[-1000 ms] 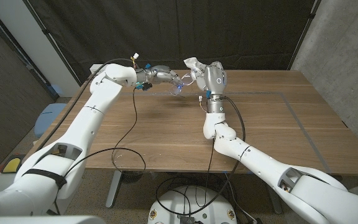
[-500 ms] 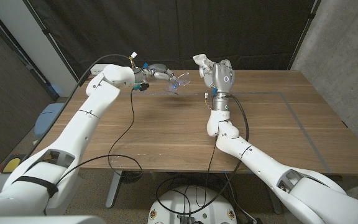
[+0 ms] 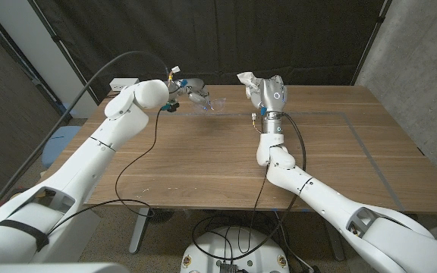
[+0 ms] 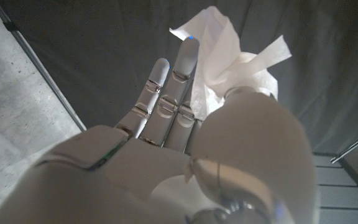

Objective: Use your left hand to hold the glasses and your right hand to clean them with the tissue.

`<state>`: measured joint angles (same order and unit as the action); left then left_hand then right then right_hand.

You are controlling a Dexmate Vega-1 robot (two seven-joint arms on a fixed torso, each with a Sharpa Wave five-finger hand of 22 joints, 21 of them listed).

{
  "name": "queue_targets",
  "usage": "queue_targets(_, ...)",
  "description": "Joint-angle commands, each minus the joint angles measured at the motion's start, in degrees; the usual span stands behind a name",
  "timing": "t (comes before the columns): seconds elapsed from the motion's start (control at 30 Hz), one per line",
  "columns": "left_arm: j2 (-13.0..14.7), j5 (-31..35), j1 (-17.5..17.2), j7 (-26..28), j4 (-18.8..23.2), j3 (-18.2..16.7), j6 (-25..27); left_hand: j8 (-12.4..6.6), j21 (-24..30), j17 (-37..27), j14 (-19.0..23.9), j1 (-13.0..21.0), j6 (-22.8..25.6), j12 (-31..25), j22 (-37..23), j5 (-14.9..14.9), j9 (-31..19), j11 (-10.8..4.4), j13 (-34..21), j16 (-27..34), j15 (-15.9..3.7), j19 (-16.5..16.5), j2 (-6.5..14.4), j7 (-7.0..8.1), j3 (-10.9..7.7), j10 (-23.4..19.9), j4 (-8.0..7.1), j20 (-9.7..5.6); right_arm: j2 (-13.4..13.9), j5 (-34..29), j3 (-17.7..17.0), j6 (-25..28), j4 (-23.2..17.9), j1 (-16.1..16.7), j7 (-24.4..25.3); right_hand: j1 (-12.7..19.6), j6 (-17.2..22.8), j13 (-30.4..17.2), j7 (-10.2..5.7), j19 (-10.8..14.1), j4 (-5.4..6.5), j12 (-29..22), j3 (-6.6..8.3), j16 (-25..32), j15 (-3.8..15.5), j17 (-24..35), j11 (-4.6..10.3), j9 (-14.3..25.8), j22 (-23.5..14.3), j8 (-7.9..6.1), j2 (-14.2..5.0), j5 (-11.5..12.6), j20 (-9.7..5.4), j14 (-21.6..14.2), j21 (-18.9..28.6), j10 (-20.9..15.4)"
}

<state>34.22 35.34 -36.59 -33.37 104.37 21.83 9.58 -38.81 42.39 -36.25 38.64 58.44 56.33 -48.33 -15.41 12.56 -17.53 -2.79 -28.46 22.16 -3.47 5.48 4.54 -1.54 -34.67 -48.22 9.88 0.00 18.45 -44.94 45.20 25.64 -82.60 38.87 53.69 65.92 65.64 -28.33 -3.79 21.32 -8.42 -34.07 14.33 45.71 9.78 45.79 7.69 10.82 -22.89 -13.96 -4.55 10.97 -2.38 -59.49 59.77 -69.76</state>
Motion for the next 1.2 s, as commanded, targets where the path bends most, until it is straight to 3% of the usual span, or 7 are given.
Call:
queue_targets(0.03,2.3,10.1,-0.8,-0.2,3.7,2.5,-1.1,-0.36,0.4,-0.1,-0.3,-0.6,5.4,0.3,0.0,-0.3,-7.4,-1.09,0.5,-0.2,-7.09,-0.3,0.5,-1.60,-1.27,-0.4,-1.36,0.04,7.0,-2.1,5.5,10.8,-8.5,-2.0,-25.7,-0.2,2.1,0.2,-2.57,-0.6,0.20,0.8,-0.12,-0.6,3.54,-0.4,0.24,0.2,0.1,0.32,-0.85,0.3,-4.40,0.5,0.6,0.3)
queue_targets(0.13,2.5,12.1,-0.9,-0.9,3.8,3.1,-1.3,-0.11,0.6,-0.2,-0.2,-0.6,5.4,0.5,0.0,-0.4,-7.0,-1.21,0.9,-0.1,-7.05,-0.3,0.3,-1.20,-1.22,-0.4,-1.25,0.01,8.5,-2.7,6.8,12.0,-9.8,-3.0,-31.8,-0.2,1.9,0.2,-2.61,-0.8,0.22,0.9,-0.17,-0.7,3.54,-0.4,0.18,0.3,0.2,0.50,-0.89,0.3,-4.41,0.5,0.7,0.5)
queue_targets(0.43,2.6,17.4,-1.3,-2.8,4.3,4.1,-1.7,0.48,0.9,-0.4,-0.3,-0.8,5.5,0.9,0.2,-0.8,-6.2,-1.57,1.4,0.0,-7.27,-0.4,0.5,-1.07,-1.05,-0.3,-1.39,-0.11,10.7,-4.4,9.3,13.7,-11.4,-5.3,-44.0,-0.1,1.8,0.2,-2.48,-1.1,0.22,1.3,-0.36,-1.1,3.55,-0.6,0.10,0.3,0.6,0.85,-1.03,0.5,-4.36,0.6,1.3,0.6)
queue_targets(0.87,2.3,25.5,-2.8,-3.7,4.5,5.2,-2.1,1.26,1.5,-0.3,-0.1,-1.0,5.6,1.6,0.5,-1.2,-5.1,-2.06,2.9,-0.1,-7.55,-0.3,0.5,-0.52,-0.98,-0.9,-1.40,-0.33,11.1,-5.4,11.3,14.8,-11.1,-7.1,-54.3,-0.1,1.9,0.2,-2.35,-1.6,0.24,1.8,-0.56,-1.5,3.57,-0.9,-0.01,0.4,1.2,1.17,-1.31,0.6,-4.33,0.6,2.1,0.6)
queue_targets(1.2,1.6,29.9,-4.8,-1.7,3.8,5.2,-2.5,1.90,2.1,-0.1,0.5,-1.3,6.2,2.1,0.7,-1.4,-4.0,-2.42,4.1,0.0,-8.13,-0.1,-0.4,-0.22,-0.57,-1.9,-1.15,-0.59,10.8,-6.3,12.1,16.2,-11.1,-7.7,-58.4,-0.1,1.4,0.2,-2.33,-2.0,0.28,2.3,-0.71,-1.9,3.56,-1.0,-0.05,0.5,1.8,1.59,-1.50,0.6,-4.08,0.7,2.7,0.9)
